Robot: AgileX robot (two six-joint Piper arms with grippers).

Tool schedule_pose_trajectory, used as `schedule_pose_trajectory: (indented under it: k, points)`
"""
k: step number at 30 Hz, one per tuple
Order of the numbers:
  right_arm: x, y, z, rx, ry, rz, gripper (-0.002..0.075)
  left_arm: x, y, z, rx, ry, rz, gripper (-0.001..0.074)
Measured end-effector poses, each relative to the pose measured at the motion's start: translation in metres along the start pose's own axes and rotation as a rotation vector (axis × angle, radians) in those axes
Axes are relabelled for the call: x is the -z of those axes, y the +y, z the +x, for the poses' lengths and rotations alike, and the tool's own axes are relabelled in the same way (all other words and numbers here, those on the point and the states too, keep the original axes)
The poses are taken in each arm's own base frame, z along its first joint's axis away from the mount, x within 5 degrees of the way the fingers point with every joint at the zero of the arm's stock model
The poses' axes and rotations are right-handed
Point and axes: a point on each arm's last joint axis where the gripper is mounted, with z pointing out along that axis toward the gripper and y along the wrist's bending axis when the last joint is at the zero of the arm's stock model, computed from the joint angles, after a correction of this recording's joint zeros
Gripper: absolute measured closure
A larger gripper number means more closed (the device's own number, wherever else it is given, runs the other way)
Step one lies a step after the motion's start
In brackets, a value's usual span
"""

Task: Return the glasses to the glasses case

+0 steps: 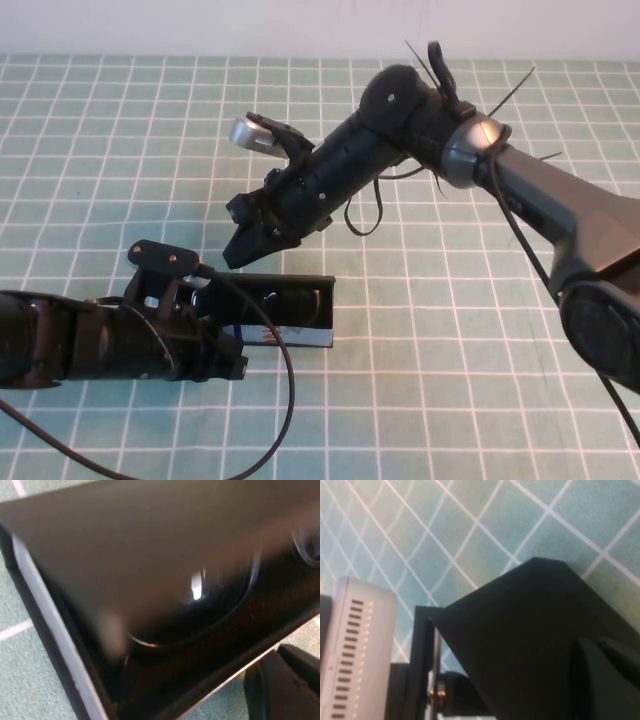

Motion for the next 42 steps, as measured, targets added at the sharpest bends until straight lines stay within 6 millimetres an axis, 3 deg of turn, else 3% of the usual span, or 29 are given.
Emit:
schedule_pose_trajectory:
  k: [9,16,25,30,36,39,42]
  points:
    - [0.002,0.021,0.005,0.046,0.063,0.153,0.0737,0.000,-0.001,0.000,0.001,-0.002,0.007,0.0734]
    - [-0.015,0.009,0.023,-0.010,0.140,0.156,0.0738,0.000,-0.002,0.000,0.001,-0.005,0.025,0.0733]
    - [-0.007,0.014,0.023,0.070,0.138,0.174,0.0738,0.005,-0.014,-0.004,-0.054,-0.036,0.131,0.0733]
    - [0.024,0.044,0.010,0.177,0.066,0.202,0.0738,0.032,-0.031,-0.020,-0.178,-0.141,0.192,0.0734]
    - [0.084,0.102,0.000,0.311,-0.092,0.234,0.0739,0.088,-0.068,-0.042,-0.536,-0.238,0.339,0.0733]
    - [0.113,0.131,0.002,0.364,-0.162,0.240,0.0739,0.117,-0.081,-0.046,-0.661,-0.136,0.376,0.0734]
    - [0.136,0.154,0.009,0.418,-0.197,0.241,0.0738,0.136,-0.077,-0.045,-0.718,0.112,0.309,0.0734]
